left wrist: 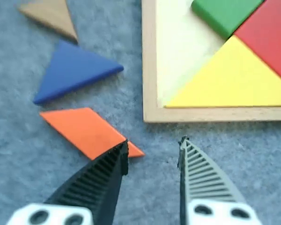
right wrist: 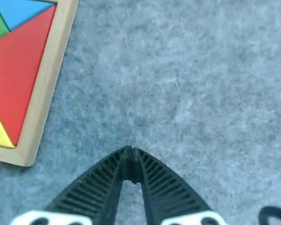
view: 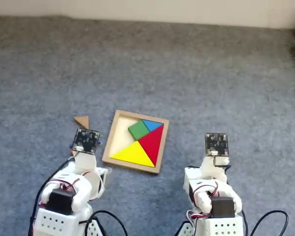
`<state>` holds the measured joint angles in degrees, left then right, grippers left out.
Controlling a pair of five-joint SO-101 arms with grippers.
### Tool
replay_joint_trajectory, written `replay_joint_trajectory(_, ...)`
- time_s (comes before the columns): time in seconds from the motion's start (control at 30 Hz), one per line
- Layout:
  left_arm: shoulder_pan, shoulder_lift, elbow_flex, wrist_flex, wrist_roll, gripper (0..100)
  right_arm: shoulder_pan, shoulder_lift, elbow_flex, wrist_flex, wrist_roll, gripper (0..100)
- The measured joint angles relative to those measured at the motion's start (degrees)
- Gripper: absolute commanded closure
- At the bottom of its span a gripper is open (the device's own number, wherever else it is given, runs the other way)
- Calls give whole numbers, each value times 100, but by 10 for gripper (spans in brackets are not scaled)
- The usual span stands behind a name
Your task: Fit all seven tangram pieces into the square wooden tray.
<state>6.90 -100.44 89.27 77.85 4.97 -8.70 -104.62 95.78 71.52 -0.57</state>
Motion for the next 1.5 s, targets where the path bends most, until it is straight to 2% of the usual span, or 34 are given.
replay_joint_trajectory(0.1, -413, 0, -378, 105, -492, 819, 0, 0, 0, 0, 0, 993)
replay_joint_trajectory(0.33, -1890, 0, -1248, 88, -2031, 822, 0, 0, 0, 0, 0, 993)
replay_joint_trajectory(0.4, -2119, 0, -1503, 88, -2259, 822, 0, 0, 0, 0, 0, 993)
replay_joint_trajectory(0.67, -2462, 281, -2031, 264, -2391, 819, 0, 0, 0, 0, 0, 993)
replay_joint_trajectory(0.83, -2470, 1741, -2673, 290, -2831, 817, 0, 0, 0, 0, 0, 993)
replay_joint_trajectory(0.97, -2470, 3288, -3613, 325, -2884, 808, 0, 0, 0, 0, 0, 993)
replay_joint_trajectory(1.1, -2470, 4651, -4492, 440, -2514, 723, 0, 0, 0, 0, 0, 993)
replay_joint_trajectory(1.17, -2470, 5204, -4809, 440, -2154, 716, 0, 0, 0, 0, 0, 993)
replay_joint_trajectory(1.23, -2470, 5618, -5029, 440, -1908, 716, 0, 0, 0, 0, 0, 993)
replay_joint_trajectory(1.43, -2470, 6295, -5187, 440, -2356, 739, 0, 0, 0, 0, 0, 993)
replay_joint_trajectory(1.5, -2470, 6523, -5187, 440, -2286, 741, 0, 0, 0, 0, 0, 993)
